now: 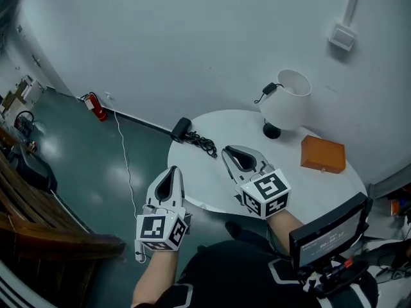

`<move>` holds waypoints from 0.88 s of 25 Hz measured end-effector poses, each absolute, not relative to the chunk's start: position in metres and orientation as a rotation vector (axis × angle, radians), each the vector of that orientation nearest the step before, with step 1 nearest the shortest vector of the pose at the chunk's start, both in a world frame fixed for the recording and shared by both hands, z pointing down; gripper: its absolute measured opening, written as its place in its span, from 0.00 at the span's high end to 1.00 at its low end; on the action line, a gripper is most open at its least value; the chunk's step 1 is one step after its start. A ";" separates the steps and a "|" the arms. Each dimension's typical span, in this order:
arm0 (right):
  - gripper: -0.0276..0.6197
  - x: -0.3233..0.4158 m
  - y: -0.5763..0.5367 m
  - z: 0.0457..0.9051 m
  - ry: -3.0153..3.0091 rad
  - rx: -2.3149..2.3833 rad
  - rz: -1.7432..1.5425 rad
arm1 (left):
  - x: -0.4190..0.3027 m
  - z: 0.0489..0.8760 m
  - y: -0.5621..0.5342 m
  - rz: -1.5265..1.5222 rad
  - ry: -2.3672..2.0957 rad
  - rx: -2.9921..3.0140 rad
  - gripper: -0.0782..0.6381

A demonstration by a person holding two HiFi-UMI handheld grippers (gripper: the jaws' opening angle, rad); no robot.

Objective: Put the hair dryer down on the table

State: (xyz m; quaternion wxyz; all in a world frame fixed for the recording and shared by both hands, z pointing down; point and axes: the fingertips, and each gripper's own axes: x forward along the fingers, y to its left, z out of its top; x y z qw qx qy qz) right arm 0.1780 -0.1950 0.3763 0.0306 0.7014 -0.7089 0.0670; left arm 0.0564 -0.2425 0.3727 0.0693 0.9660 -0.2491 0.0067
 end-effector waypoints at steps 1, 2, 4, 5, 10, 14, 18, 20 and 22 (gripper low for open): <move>0.89 0.181 -0.192 0.375 -2.165 2.185 0.196 | 0.060 0.372 -0.242 0.020 -0.731 2.917 0.88; 0.89 0.185 -0.188 0.373 -2.142 2.213 0.189 | 0.064 0.372 -0.240 0.020 -0.710 2.922 0.88; 0.89 0.194 -0.177 0.371 -2.094 2.277 0.183 | 0.072 0.372 -0.235 0.025 -0.659 2.928 0.88; 0.89 0.198 -0.171 0.370 -2.071 2.305 0.180 | 0.075 0.372 -0.232 0.028 -0.632 2.935 0.88; 0.89 0.212 -0.147 0.369 -1.981 2.404 0.167 | 0.089 0.372 -0.225 0.029 -0.568 2.954 0.88; 0.89 0.224 -0.128 0.368 -1.907 2.471 0.151 | 0.103 0.367 -0.215 0.017 -0.521 2.980 0.88; 0.89 0.249 -0.107 0.365 -1.809 2.572 0.152 | 0.130 0.359 -0.208 -0.004 -0.439 2.998 0.88; 0.90 0.262 -0.095 0.364 -1.762 2.609 0.151 | 0.146 0.357 -0.202 -0.007 -0.397 3.006 0.88; 0.90 0.275 -0.084 0.362 -1.715 2.648 0.143 | 0.163 0.355 -0.196 -0.011 -0.355 3.019 0.88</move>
